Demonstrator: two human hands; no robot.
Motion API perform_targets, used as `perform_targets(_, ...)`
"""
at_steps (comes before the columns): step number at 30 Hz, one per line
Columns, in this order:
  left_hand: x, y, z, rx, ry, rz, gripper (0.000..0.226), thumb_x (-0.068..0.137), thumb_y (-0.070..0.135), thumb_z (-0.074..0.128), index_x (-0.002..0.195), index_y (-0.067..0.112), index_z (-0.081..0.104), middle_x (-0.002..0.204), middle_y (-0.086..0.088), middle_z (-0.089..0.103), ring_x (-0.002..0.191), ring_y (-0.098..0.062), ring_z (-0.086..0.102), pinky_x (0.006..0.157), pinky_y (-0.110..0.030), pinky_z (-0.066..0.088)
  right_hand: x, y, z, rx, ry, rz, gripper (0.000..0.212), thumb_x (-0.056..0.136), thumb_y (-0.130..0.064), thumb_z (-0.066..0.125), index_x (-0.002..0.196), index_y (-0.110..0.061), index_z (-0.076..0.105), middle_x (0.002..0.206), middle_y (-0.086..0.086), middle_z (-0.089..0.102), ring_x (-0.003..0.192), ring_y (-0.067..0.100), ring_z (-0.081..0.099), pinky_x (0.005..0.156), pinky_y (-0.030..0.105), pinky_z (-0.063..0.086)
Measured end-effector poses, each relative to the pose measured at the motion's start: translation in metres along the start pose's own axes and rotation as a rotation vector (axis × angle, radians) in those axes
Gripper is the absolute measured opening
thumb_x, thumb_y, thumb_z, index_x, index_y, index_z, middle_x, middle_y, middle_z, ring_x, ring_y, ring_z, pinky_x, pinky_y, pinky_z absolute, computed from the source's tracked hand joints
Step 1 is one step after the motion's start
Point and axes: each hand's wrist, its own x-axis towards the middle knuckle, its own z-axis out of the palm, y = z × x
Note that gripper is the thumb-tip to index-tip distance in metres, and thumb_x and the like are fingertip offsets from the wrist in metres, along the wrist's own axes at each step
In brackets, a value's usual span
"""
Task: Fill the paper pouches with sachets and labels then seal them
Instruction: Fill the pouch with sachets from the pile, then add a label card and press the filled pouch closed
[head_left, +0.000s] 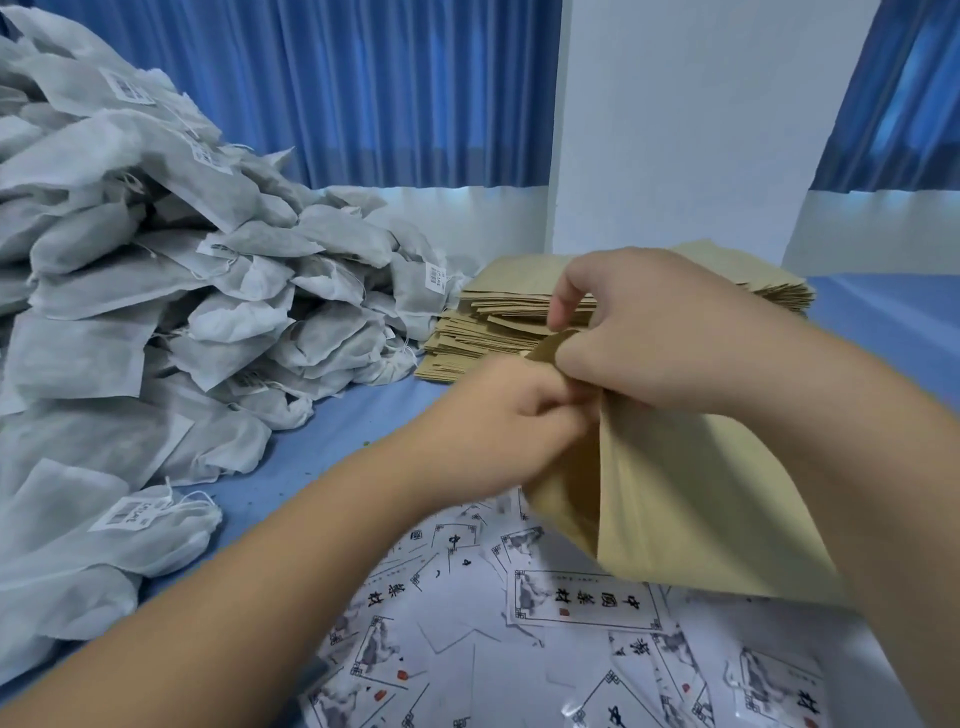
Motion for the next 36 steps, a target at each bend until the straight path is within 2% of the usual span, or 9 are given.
perform_targets(4,-0.012,-0.018,-0.028,-0.088,0.045,-0.046,0.016,0.092,0.019,0.06,0.084,0.022,0.074,0.077,0.002,0.072,0.071,-0.016,0.067,0.071,-0.03,0.057,0.002,0.012,-0.008,-0.09,0.012,0.065,0.013,0.075,-0.019,0.058,0.085,-0.027,0.058,0.064,-0.01,0.052,0.056,0.0,0.046,0.045,0.021,0.028)
perform_targets(7,-0.02,-0.034,-0.034,0.102,-0.208,-0.227,0.01,0.087,0.03,0.067,0.08,0.028,0.074,0.072,0.013,0.07,0.061,-0.001,0.062,0.058,-0.016,0.05,0.003,0.018,-0.012,-0.083,-0.018,0.101,0.009,0.076,-0.021,0.058,0.081,-0.029,0.057,0.062,-0.01,0.052,0.054,0.0,0.047,0.045,0.021,0.029)
perform_targets(9,-0.023,-0.039,-0.025,0.202,-0.34,-0.293,0.007,0.081,0.039,0.072,0.083,0.033,0.072,0.076,0.017,0.069,0.066,0.001,0.062,0.061,-0.015,0.047,0.003,0.021,-0.011,-0.077,-0.034,0.106,0.008,0.077,-0.02,0.058,0.08,-0.028,0.058,0.06,-0.01,0.053,0.052,0.001,0.049,0.046,0.022,0.031)
perform_targets(17,-0.027,-0.025,0.004,0.313,-0.387,-0.011,0.051,0.055,0.067,0.076,0.096,0.041,0.06,0.095,0.025,0.051,0.085,0.007,0.05,0.064,-0.01,0.038,0.006,0.026,-0.006,-0.028,-0.085,0.106,0.009,0.077,-0.018,0.055,0.08,-0.025,0.061,0.041,-0.016,0.056,0.035,0.002,0.051,0.045,0.021,0.037)
perform_targets(20,-0.029,-0.026,0.011,0.403,-0.446,-0.01,0.044,0.065,0.061,0.075,0.101,0.044,0.057,0.094,0.025,0.049,0.085,0.011,0.047,0.064,-0.009,0.034,0.006,0.027,-0.007,-0.03,-0.09,0.108,0.009,0.077,-0.018,0.055,0.08,-0.025,0.061,0.041,-0.017,0.056,0.035,0.003,0.052,0.047,0.022,0.037)
perform_targets(26,-0.031,-0.028,0.0,0.359,-0.309,0.055,0.021,0.077,0.035,0.059,0.093,0.035,0.074,0.086,0.024,0.06,0.083,0.007,0.054,0.071,-0.019,0.047,0.004,0.027,-0.011,-0.012,-0.083,0.114,0.011,0.076,-0.019,0.054,0.08,-0.026,0.061,0.041,-0.014,0.057,0.034,0.003,0.051,0.042,0.019,0.035)
perform_targets(29,-0.029,-0.034,-0.007,0.479,-0.064,0.236,0.018,0.08,0.028,0.06,0.086,0.029,0.077,0.089,0.017,0.063,0.086,0.001,0.054,0.072,-0.031,0.05,0.004,0.028,-0.013,0.008,-0.082,0.12,0.011,0.075,-0.019,0.055,0.08,-0.026,0.062,0.041,-0.013,0.057,0.034,0.003,0.051,0.044,0.02,0.036)
perform_targets(31,-0.025,-0.039,-0.014,0.556,0.149,0.37,0.013,0.083,0.023,0.067,0.089,0.023,0.079,0.093,0.004,0.062,0.085,-0.016,0.055,0.069,-0.037,0.049,0.003,0.028,-0.014,0.013,-0.082,0.125,0.01,0.075,-0.02,0.055,0.08,-0.026,0.061,0.041,-0.013,0.057,0.034,0.003,0.051,0.047,0.022,0.036)
perform_targets(36,-0.02,-0.043,-0.018,0.612,0.441,0.489,0.018,0.089,0.021,0.063,0.097,0.015,0.078,0.073,-0.005,0.045,0.067,-0.021,0.043,0.051,-0.036,0.041,0.003,0.027,-0.014,-0.013,-0.093,0.119,0.011,0.076,-0.02,0.054,0.081,-0.027,0.06,0.041,-0.012,0.058,0.036,0.004,0.052,0.05,0.023,0.037)
